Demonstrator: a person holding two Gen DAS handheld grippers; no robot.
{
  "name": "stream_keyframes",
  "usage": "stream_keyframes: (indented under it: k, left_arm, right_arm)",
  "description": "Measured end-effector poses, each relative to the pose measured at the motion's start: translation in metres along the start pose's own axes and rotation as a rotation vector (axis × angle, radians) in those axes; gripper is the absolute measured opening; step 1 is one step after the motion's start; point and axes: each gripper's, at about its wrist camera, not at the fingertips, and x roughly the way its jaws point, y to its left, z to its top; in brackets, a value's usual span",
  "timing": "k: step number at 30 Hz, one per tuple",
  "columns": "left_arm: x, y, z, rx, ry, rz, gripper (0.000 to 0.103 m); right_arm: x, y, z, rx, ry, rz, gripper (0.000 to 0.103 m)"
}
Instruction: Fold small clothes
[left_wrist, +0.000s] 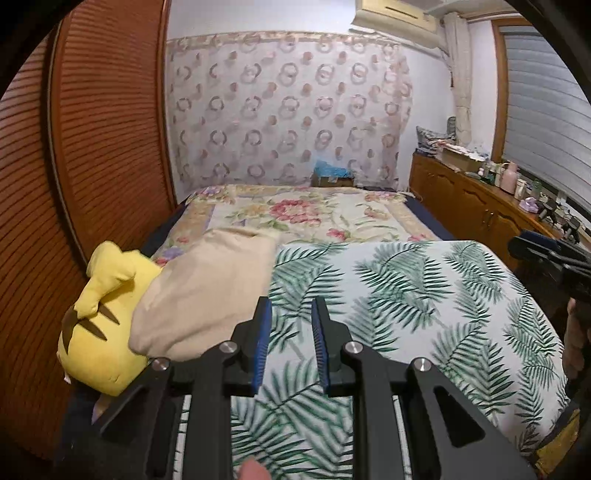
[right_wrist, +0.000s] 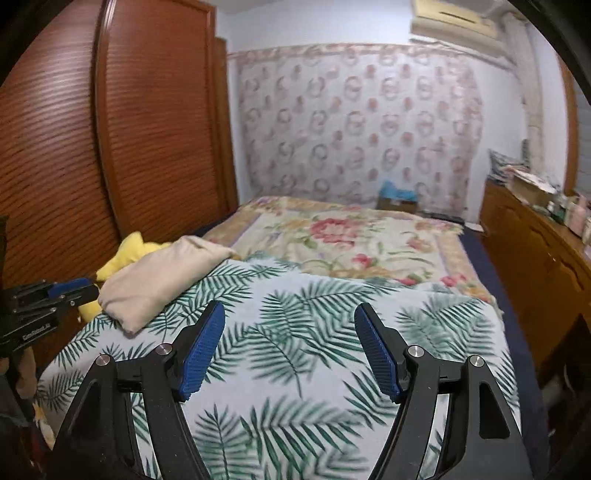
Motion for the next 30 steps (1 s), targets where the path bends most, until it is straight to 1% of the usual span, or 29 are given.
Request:
stream_keyframes:
  k: [6, 11, 17, 30]
  left_arm:
    - [-0.011, -0.032, 0.011, 0.024, -0.022, -0.042, 0.019]
    - [-0.021, -0.051, 0.015, 0.03, -0.047, -0.042, 0.019]
    - [-0.03, -0.064, 0.017, 0.047, -0.061, -0.046, 0.02]
    - [-0.038, -0.065, 0.017, 0.045, -0.092, -0.028, 0.02]
  right_arm:
    - [-0.044, -0.021, -0.008, 0.058, -0.059, -0.044, 0.074]
    - [-0.062, -0.022, -0.008, 0.054, -0.088, -0.077, 0.074]
    - [-0.072, -0.023, -0.012, 0.063, -0.104, -0.092, 0.074]
    - [-0.078, -0.026, -0.016, 0.077, -0.108, -0.103, 0.074]
